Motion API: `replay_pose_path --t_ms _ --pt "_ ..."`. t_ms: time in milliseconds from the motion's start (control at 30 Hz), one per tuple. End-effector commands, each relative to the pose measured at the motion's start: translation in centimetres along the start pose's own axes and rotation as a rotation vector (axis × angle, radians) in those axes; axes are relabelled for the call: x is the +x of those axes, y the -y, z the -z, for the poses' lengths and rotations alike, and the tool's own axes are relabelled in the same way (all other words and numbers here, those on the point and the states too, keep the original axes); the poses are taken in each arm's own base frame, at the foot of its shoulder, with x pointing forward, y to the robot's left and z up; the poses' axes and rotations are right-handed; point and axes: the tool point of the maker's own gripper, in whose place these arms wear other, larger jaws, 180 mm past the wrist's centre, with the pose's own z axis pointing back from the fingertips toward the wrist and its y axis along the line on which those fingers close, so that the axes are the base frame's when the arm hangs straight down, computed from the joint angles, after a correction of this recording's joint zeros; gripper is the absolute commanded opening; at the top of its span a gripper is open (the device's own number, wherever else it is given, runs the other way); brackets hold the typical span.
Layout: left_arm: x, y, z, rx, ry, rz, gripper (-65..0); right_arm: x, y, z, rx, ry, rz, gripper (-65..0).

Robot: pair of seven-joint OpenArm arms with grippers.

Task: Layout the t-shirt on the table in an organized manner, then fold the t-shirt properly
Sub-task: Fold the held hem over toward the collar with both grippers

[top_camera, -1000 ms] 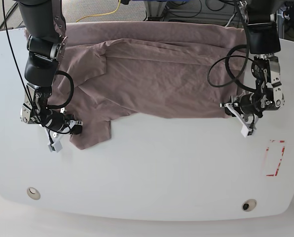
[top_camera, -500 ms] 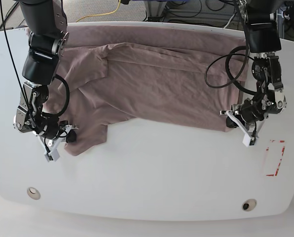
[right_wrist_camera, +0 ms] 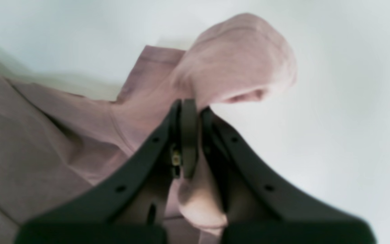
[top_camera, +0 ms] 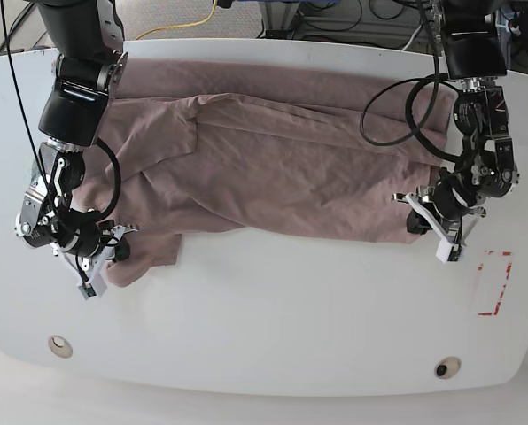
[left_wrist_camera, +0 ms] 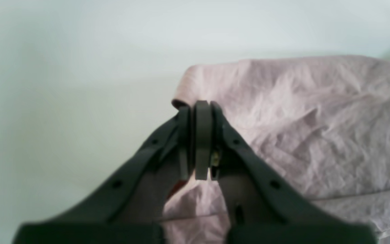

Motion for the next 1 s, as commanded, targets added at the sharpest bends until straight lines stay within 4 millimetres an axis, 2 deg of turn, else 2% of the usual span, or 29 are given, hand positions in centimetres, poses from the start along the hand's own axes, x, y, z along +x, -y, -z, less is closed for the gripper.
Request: replay_pose_path --t_ms 0,100,333,500,967 --pt "1.7 0.0 -1.0 0.003 0.062 0.024 -65.0 2.3 0.4 -1.9 -0.036 0.059 -0.054 -64.4" --pt "1.1 -0.3 -1.7 0.016 0.053 0.045 -65.0 2.2 0.2 -3.0 -0.064 0.045 -0.093 -64.4" --pt "-0.8 -0.6 -2.3 0.029 0.019 0.051 -65.0 0.1 -0.9 -4.8 -0.113 -0.007 -0.164 -64.4" --pt "-1.9 -2.1 -3.2 0.065 -0.002 0.044 -65.0 -2.1 -1.8 -5.8 -0.133 -0.051 -0.2 -64.4" --pt "-4.0 -2.6 -3.6 0.075 -0.053 0.052 -65.0 -8.0 -2.3 -8.7 -0.193 -0.146 -0.141 -64.4"
